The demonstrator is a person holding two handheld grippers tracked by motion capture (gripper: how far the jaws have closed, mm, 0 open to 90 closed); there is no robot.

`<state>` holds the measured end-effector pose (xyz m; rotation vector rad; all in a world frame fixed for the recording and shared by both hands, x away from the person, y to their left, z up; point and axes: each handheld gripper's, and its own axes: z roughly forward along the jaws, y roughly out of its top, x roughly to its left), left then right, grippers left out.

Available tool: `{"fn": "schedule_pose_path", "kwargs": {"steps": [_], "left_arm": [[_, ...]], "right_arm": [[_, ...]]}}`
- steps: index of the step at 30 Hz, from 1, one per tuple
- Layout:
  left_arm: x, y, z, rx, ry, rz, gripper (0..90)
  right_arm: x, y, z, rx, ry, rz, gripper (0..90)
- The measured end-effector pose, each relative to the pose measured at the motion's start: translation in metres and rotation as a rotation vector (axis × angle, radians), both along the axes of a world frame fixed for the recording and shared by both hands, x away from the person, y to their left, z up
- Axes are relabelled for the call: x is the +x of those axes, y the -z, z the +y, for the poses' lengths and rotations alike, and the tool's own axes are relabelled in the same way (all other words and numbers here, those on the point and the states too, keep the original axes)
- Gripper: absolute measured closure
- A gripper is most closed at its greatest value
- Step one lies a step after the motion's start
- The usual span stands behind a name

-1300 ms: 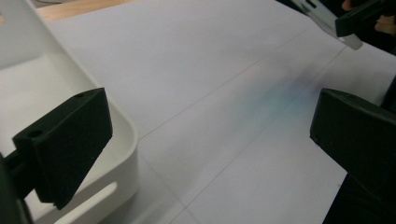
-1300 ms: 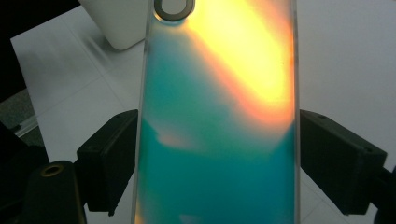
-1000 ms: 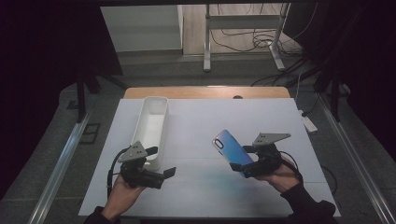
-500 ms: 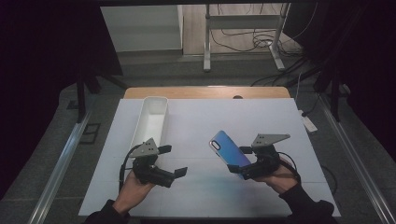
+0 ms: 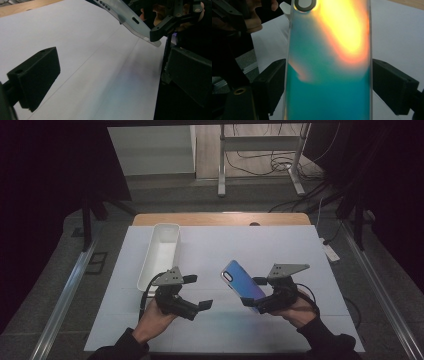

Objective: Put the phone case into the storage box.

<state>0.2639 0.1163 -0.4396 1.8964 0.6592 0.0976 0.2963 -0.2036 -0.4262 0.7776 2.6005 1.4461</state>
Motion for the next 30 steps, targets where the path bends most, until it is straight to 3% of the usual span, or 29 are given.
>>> {"fn": "schedule_pose_path", "kwargs": {"steps": [11,27,30], "left_arm": [[0.011,0.000,-0.021,-0.003,0.064,-0.002,0.0],[0.020,-0.002,-0.034,-0.030,0.154,-0.001,0.0],[0.019,-0.003,-0.033,-0.034,0.164,-0.004,4.0]], "right_arm": [[-0.002,-0.001,0.004,0.021,-0.027,-0.007,16.5],[-0.006,-0.002,0.012,0.031,-0.062,-0.009,16.5],[-0.006,-0.002,0.012,0.032,-0.062,-0.008,16.5]]}}
